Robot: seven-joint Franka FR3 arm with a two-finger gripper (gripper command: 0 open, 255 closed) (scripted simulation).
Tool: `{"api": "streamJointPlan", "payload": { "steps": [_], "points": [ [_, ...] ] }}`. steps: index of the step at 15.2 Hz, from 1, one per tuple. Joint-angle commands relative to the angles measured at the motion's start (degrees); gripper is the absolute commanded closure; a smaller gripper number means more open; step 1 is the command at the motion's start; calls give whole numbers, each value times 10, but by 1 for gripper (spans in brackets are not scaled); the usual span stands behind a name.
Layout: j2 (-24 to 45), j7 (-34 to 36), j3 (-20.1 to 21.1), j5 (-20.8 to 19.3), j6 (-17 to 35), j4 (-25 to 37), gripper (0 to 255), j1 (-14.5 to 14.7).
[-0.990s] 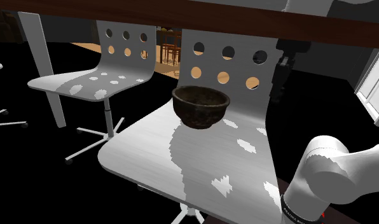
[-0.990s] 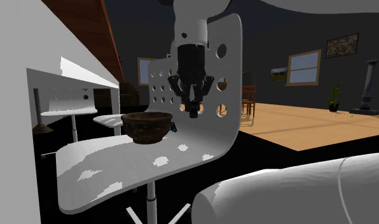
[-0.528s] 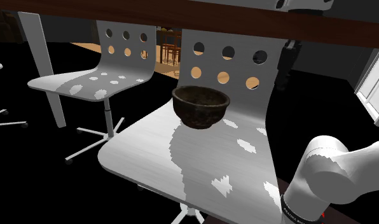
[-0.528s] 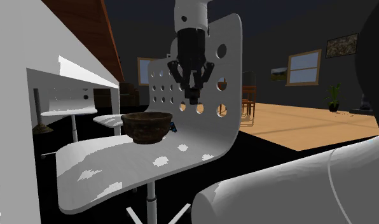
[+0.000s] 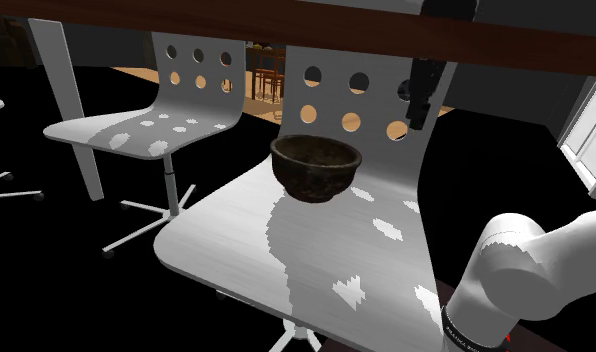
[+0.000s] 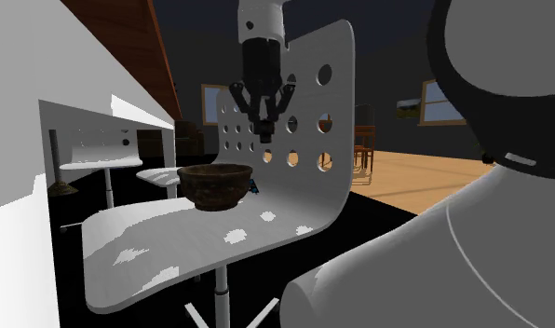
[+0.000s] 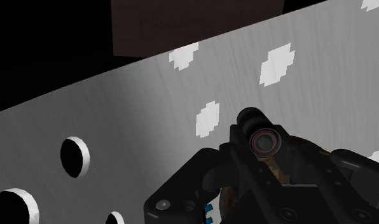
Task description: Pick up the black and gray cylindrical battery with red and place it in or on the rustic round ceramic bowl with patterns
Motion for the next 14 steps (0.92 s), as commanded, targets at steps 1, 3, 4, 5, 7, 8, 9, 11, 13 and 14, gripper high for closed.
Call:
{"api": "streamJointPlan", "payload": {
  "steps": [1, 3, 4, 5, 7, 8, 9, 11, 13, 14],
  "points": [
    [45, 13, 15, 6, 16, 29, 255, -3],
    [84, 25, 28, 9, 29, 56, 255, -6],
    [104, 31, 34, 9, 35, 71, 255, -7],
    [125, 37, 41, 10, 41, 86, 255, -8],
    [167, 49, 54, 8, 49, 120, 255, -10],
    [189, 56, 61, 7, 53, 138, 255, -11],
    [211, 63, 68, 5, 55, 158, 255, -12],
    [256, 77, 82, -1, 59, 200, 255, -13],
    [275, 84, 89, -4, 68, 209, 255, -13],
    [270, 83, 88, -3, 76, 196, 255, -12]
  ]
}}
